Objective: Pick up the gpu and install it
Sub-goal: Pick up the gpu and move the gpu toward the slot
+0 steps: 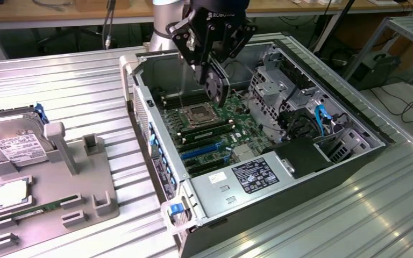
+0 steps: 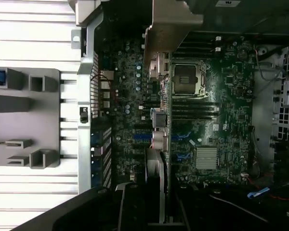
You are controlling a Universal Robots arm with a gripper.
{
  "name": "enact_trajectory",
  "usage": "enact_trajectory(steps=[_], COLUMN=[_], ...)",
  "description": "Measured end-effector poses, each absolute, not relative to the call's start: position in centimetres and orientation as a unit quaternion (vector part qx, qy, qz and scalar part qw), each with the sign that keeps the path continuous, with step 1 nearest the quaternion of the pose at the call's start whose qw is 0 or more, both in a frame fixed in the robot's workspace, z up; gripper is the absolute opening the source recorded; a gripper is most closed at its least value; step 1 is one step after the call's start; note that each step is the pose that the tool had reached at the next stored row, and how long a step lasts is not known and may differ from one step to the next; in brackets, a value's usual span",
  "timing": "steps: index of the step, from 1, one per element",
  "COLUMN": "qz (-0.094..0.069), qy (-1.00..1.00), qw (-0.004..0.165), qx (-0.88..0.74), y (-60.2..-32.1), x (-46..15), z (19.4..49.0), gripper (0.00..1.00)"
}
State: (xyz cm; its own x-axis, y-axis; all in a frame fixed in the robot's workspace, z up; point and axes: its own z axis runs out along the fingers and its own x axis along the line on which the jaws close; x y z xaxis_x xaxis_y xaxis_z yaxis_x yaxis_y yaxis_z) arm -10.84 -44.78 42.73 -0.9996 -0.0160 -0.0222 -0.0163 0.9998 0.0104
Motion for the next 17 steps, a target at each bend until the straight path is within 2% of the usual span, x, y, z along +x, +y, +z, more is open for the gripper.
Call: enact_trajectory(steps=[4,17], qz=[0.005,0.005], qy=[1.0,1.0], qw=[0.011,0.011], qx=[-0.008,-0.008], y=[-44.8,-44.8], x=[-8.6,-7.4], z=[42.7,42.7], gripper=[0.28,0.28])
